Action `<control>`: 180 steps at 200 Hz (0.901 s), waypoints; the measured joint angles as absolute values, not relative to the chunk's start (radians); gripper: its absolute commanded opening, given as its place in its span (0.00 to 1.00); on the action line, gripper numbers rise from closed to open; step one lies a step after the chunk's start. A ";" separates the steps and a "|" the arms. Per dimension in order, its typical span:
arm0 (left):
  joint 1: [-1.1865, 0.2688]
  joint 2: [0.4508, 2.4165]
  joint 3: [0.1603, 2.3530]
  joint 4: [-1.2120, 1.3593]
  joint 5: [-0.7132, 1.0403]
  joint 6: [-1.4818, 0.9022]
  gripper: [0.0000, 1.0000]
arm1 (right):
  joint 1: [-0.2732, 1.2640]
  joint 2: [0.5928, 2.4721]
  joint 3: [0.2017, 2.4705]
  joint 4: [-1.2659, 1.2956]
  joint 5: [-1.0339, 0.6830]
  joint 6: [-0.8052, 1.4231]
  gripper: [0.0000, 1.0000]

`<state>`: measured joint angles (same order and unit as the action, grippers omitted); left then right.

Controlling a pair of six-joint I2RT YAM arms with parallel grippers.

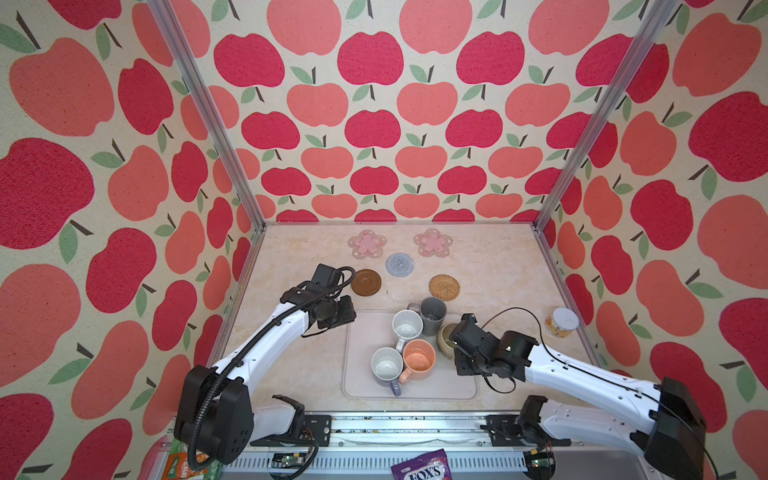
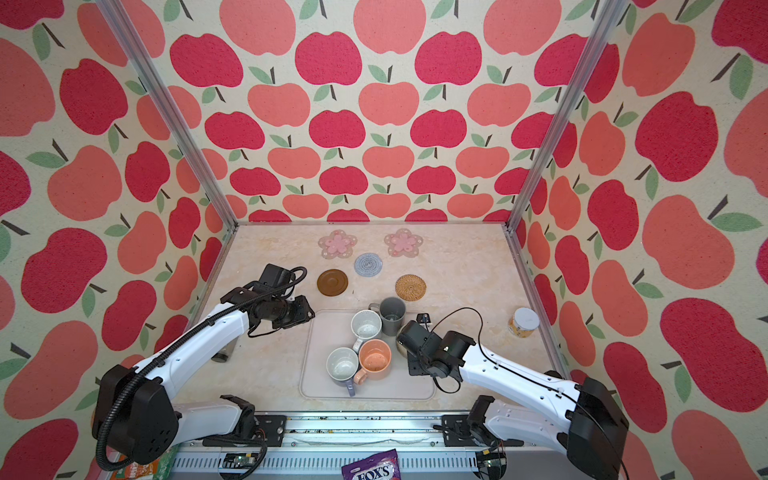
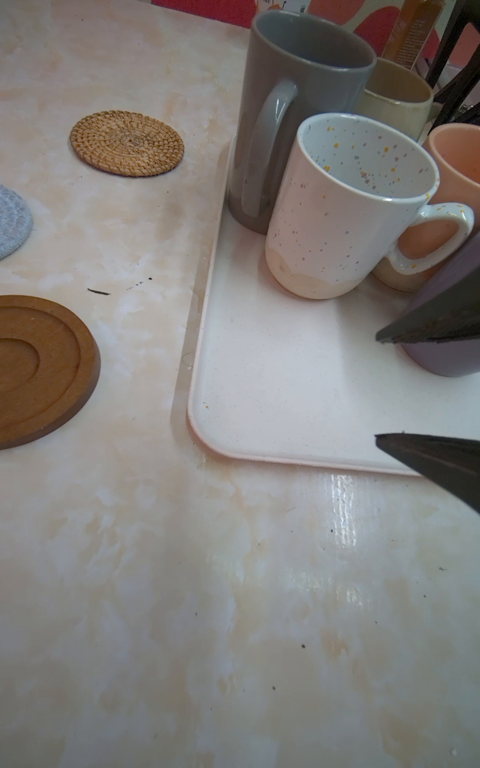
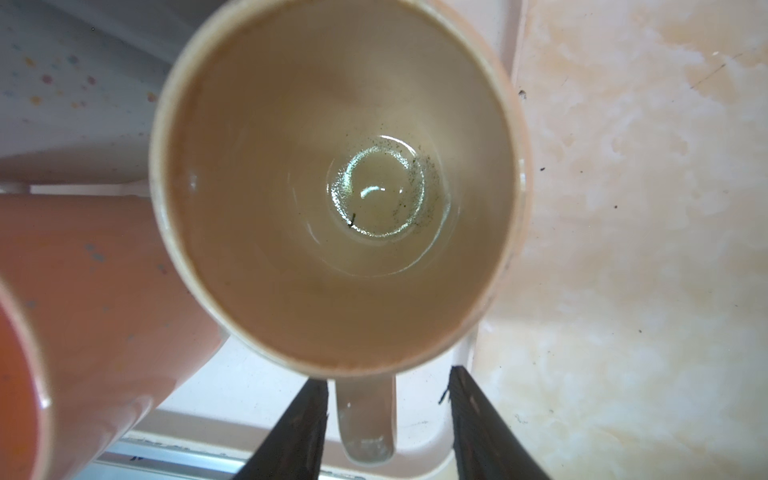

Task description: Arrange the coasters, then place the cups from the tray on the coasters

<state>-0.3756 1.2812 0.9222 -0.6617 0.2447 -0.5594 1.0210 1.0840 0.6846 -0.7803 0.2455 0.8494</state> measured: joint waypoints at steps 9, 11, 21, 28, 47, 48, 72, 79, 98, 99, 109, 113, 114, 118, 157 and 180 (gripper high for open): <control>-0.376 1.283 0.922 -0.660 0.245 -0.559 0.38 | 1.021 1.093 0.679 -0.764 0.243 0.842 0.49; -0.376 1.283 0.922 -0.660 0.245 -0.560 0.38 | 1.021 1.096 0.677 -0.760 0.243 0.841 0.49; -0.377 1.283 0.922 -0.660 0.245 -0.560 0.38 | 1.021 1.110 0.672 -0.748 0.242 0.834 0.49; -0.377 1.283 0.922 -0.660 0.245 -0.560 0.38 | 1.021 1.120 0.672 -0.743 0.242 0.831 0.48; -0.378 1.284 0.921 -0.659 0.245 -0.561 0.38 | 1.021 1.135 0.672 -0.725 0.242 0.820 0.45; -0.378 1.284 0.921 -0.659 0.245 -0.561 0.38 | 1.021 1.135 0.672 -0.725 0.242 0.819 0.44; -0.378 1.288 0.921 -0.654 0.245 -0.563 0.38 | 1.021 1.138 0.672 -0.720 0.242 0.814 0.40; -0.378 1.291 0.921 -0.652 0.245 -0.563 0.38 | 1.021 1.138 0.672 -0.719 0.242 0.812 0.40; -0.380 1.301 0.921 -0.651 0.245 -0.564 0.38 | 1.021 1.143 0.669 -0.716 0.242 0.812 0.38; -0.380 1.302 0.921 -0.651 0.245 -0.564 0.38 | 1.021 1.143 0.669 -0.716 0.242 0.812 0.37; -0.382 1.306 0.921 -0.649 0.244 -0.568 0.38 | 1.021 1.150 0.667 -0.714 0.242 0.812 0.37; -0.383 1.309 0.921 -0.648 0.245 -0.569 0.38 | 1.021 1.153 0.667 -0.714 0.242 0.812 0.36; -0.384 1.309 0.921 -0.648 0.245 -0.569 0.38 | 1.021 1.154 0.667 -0.714 0.242 0.812 0.36; -0.384 1.311 0.921 -0.646 0.245 -0.570 0.38 | 1.021 1.156 0.667 -0.713 0.242 0.812 0.36; -0.393 1.323 0.921 -0.643 0.244 -0.579 0.38 | 1.021 1.170 0.659 -0.710 0.242 0.819 0.27; -0.393 1.324 0.921 -0.641 0.245 -0.586 0.38 | 1.021 1.170 0.658 -0.708 0.242 0.819 0.21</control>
